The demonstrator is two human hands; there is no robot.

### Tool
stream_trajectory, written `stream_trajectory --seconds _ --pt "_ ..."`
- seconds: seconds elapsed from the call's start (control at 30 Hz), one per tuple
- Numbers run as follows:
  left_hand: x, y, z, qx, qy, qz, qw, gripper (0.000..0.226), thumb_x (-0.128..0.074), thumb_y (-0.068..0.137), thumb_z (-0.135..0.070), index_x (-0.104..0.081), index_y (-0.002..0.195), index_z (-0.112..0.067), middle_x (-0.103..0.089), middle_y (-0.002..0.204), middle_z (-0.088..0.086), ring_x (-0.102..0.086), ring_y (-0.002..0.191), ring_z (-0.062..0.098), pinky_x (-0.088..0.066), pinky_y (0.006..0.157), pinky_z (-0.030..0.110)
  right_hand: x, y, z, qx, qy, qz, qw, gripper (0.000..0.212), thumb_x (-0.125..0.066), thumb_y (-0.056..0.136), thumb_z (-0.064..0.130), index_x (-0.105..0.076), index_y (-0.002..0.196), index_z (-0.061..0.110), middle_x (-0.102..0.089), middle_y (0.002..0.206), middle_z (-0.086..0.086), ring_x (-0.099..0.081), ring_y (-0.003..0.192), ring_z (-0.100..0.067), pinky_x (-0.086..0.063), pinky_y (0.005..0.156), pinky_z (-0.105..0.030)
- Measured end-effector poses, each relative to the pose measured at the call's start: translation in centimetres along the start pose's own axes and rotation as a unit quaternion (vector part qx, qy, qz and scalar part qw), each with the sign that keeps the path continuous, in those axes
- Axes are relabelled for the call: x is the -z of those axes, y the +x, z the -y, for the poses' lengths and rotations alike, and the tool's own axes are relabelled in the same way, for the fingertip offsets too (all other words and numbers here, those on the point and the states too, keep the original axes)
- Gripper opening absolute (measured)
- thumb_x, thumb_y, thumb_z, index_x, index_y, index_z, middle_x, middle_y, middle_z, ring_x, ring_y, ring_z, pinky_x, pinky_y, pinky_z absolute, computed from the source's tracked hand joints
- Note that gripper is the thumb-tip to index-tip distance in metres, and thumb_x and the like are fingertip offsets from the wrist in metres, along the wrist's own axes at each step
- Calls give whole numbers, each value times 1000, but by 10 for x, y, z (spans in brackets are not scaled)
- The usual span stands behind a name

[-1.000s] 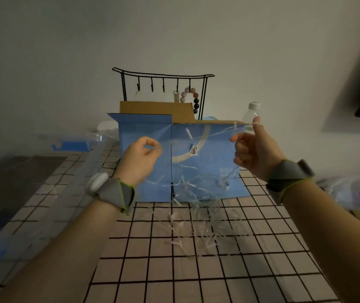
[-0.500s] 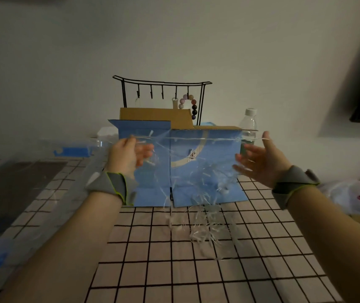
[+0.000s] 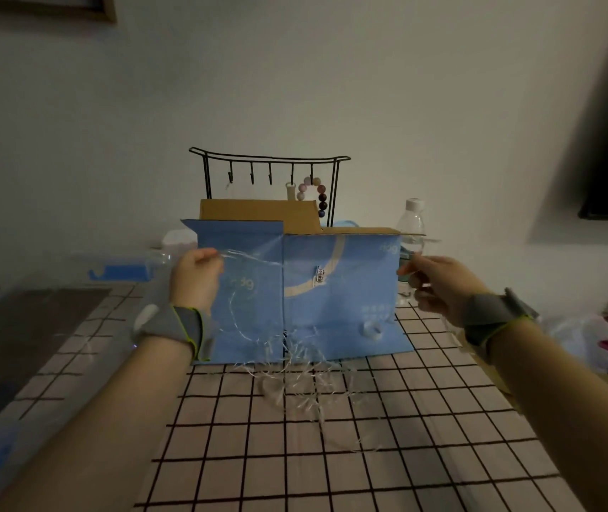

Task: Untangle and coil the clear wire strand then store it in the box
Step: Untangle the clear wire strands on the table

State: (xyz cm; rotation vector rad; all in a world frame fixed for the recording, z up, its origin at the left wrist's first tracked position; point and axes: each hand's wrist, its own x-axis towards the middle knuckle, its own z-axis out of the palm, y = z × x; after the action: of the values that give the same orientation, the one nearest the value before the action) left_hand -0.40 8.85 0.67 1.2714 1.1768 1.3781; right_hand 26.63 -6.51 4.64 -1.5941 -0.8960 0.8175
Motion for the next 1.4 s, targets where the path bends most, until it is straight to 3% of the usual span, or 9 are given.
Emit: stream_trajectory --seconds 0.27,0.4,0.47,0.7,0.87,1.0,1.13,1.27,1.4 --pt "-7 -33 15 -8 294 163 942 81 -58 78 -36 -14 143 -17 -54 119 7 -58 95 38 -54 80 50 -31 -10 4 -82 189 174 963 31 -28 100 23 -41 72 15 -45 51 1 -32 32 -5 -20 27 -12" --pt "-28 -78 -22 -127 208 228 943 26 -44 96 -27 -50 116 -12 -69 100 10 -64 85 23 -52 77 25 -52 -19 12 -52 337 216 915 28 -32 98 17 -47 75 14 -63 61 -2 -61 48 -11 -50 44 -18" --pt "-38 -99 -36 -116 146 314 931 25 -38 97 -33 -59 99 -18 -68 102 3 -63 94 16 -47 86 25 -62 -23 13 -35 379 268 885 30 -28 99 18 -49 78 12 -72 73 -7 -70 67 -17 -58 60 -26" --pt "-43 -118 -36 17 -12 392 920 21 -44 93 -36 -58 94 -20 -67 71 -3 -66 77 12 -47 90 31 -74 -38 16 125 197 297 926 18 -36 96 8 -47 83 13 -68 107 -4 -60 105 -14 -46 92 -31" --pt "-29 -115 -27 32 -116 341 932 30 -35 99 -26 -49 76 -13 -26 41 -11 -24 35 5 -35 46 19 -71 -38 14 135 173 246 944 12 -49 89 13 -52 77 15 -63 118 -3 -55 115 -15 -41 99 -29" --pt "-17 -106 -26 39 -204 295 933 33 -30 100 -24 -45 71 -14 -24 39 -11 -17 30 2 -16 34 12 -60 -30 10 29 374 235 897 23 -52 78 23 -64 60 17 -71 78 3 -66 86 -12 -49 90 -30" --pt "-5 -91 -21 29 -213 203 955 31 -35 99 -22 -50 74 -14 -25 36 -9 -18 30 2 -15 33 12 -45 -18 2 -17 452 170 875 25 -43 91 23 -50 68 16 -47 46 6 -56 51 -9 -55 67 -24" --pt "5 -85 -11 -32 -4 156 987 4 -58 88 -26 -57 92 -23 -41 48 -11 -28 42 9 -26 38 18 -28 -8 -9 -47 412 115 903 31 -34 98 25 -43 69 16 -32 40 7 -39 39 -7 -50 58 -18" --pt "9 -86 5 -161 256 202 931 17 -66 81 -33 -58 90 -21 -40 50 -4 -37 40 6 -26 44 17 -18 -3 -28 -95 418 80 900 35 -30 99 25 -38 65 17 -26 36 6 -28 32 -8 -38 45 -12"
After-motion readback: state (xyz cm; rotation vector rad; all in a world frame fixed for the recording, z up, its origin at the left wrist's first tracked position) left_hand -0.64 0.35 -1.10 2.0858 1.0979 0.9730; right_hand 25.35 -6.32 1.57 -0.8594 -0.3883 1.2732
